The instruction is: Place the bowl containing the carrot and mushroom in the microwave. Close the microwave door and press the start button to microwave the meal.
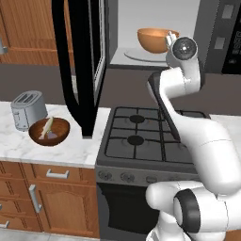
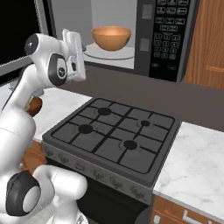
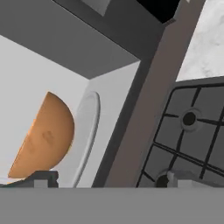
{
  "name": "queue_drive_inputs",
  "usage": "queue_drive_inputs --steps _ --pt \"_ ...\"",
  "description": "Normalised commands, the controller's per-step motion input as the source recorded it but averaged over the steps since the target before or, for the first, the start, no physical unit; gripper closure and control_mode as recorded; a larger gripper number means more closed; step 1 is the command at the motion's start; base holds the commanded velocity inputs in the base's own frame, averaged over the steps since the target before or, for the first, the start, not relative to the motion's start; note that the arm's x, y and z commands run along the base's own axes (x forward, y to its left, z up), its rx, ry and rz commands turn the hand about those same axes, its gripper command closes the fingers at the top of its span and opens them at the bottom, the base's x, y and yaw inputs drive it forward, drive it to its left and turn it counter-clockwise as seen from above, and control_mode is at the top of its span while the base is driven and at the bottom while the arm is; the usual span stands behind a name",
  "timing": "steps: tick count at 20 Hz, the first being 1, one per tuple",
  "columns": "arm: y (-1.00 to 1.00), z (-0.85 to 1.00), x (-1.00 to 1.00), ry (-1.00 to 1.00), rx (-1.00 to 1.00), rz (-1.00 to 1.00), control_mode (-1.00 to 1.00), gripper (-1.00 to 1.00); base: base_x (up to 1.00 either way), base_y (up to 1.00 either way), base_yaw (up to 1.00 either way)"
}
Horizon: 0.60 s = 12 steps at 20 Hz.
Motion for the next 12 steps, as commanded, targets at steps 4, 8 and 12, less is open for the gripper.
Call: queue_drive_inputs --steps 4,8,12 --pt "0.46 0.0 -1.0 -0.02 -0.21 0.12 -1.0 -1.0 0.0 0.0 0.0" --pt "0.39 0.16 -0.98 0.03 -0.37 0.22 -1.0 -1.0 0.0 0.0 0.0" --pt "0.32 0.35 -0.98 0.16 -0.54 0.27 -1.0 -1.0 0.0 0.0 0.0"
